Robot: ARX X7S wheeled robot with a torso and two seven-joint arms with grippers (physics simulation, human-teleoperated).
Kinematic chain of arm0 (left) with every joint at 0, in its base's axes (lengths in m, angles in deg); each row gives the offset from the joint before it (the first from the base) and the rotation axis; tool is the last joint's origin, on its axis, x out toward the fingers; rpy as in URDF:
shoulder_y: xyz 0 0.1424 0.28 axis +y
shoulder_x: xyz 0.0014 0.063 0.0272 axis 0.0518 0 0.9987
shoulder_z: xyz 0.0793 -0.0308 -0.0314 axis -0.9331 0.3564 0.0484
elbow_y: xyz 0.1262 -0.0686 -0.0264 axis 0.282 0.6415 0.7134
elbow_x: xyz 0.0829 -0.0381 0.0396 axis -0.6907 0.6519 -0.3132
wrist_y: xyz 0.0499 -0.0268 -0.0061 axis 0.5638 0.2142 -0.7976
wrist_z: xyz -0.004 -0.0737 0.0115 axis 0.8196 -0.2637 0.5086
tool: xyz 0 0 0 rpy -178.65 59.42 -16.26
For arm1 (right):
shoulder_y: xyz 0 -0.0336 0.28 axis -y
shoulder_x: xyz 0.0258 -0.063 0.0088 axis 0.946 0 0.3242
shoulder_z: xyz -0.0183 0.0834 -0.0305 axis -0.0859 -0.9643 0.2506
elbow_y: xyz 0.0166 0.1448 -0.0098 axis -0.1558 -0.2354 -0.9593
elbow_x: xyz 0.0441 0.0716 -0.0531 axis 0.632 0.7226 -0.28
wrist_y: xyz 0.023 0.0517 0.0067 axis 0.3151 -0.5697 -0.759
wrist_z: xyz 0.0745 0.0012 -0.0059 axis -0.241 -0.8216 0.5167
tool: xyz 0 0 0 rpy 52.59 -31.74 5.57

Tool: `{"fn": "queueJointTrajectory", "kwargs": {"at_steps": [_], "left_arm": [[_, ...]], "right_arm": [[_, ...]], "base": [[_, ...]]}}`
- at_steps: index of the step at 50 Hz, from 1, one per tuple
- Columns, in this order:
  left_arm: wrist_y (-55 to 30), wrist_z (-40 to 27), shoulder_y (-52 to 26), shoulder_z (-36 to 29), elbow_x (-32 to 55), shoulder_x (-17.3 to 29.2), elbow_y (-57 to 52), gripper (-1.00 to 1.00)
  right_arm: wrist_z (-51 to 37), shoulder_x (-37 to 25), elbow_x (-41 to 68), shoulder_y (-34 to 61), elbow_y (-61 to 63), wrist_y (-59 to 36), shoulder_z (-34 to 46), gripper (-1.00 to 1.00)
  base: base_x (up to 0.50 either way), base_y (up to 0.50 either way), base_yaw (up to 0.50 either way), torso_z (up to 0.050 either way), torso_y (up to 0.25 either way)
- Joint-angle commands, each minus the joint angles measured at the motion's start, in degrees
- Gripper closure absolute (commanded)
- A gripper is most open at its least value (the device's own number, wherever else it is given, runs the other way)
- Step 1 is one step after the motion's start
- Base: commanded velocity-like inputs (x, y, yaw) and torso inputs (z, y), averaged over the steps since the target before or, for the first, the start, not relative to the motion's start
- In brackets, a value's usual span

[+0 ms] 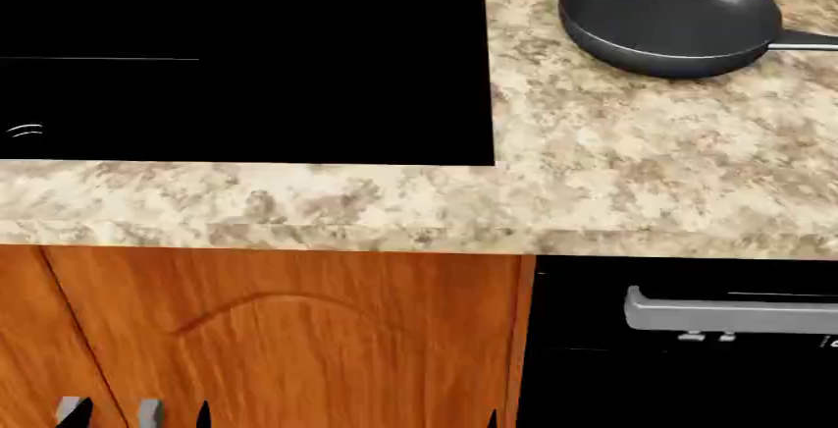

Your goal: Pick the pan and sponge and place them into the sink. Then turn on the water.

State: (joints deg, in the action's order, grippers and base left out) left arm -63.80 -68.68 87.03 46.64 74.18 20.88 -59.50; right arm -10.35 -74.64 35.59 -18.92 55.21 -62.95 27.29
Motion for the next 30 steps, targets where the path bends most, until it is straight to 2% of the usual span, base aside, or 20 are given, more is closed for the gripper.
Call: {"fn": "queueJointTrajectory", "kwargs": {"at_steps": [1, 16, 30], "left_arm": [[-0.14, -0.78, 0.08, -1.26, 1.0, 0.91, -0.16, -1.0], [-1.16, -3.38, -0.14, -3.4, 4.15, 3.0, -0.27, -1.0], [-0.76, -4.31, 0.17, -4.49, 5.46, 4.52, -0.11, -1.0]], "right_arm": [[-0.67, -0.89, 1.32, -0.1, -0.2, 0.23, 1.2, -1.0], [-2.89, -3.2, 2.72, 0.38, -0.59, -0.12, 4.31, -1.0], [-4.28, -4.34, 3.43, 0.46, -0.64, 0.12, 5.69, -1.0]], "base": [[0.0, 0.0, 0.0, 0.0, 0.0], [0.0, 0.0, 0.0, 0.0, 0.0], [0.0, -0.5, 0.0, 0.0, 0.0]]}}
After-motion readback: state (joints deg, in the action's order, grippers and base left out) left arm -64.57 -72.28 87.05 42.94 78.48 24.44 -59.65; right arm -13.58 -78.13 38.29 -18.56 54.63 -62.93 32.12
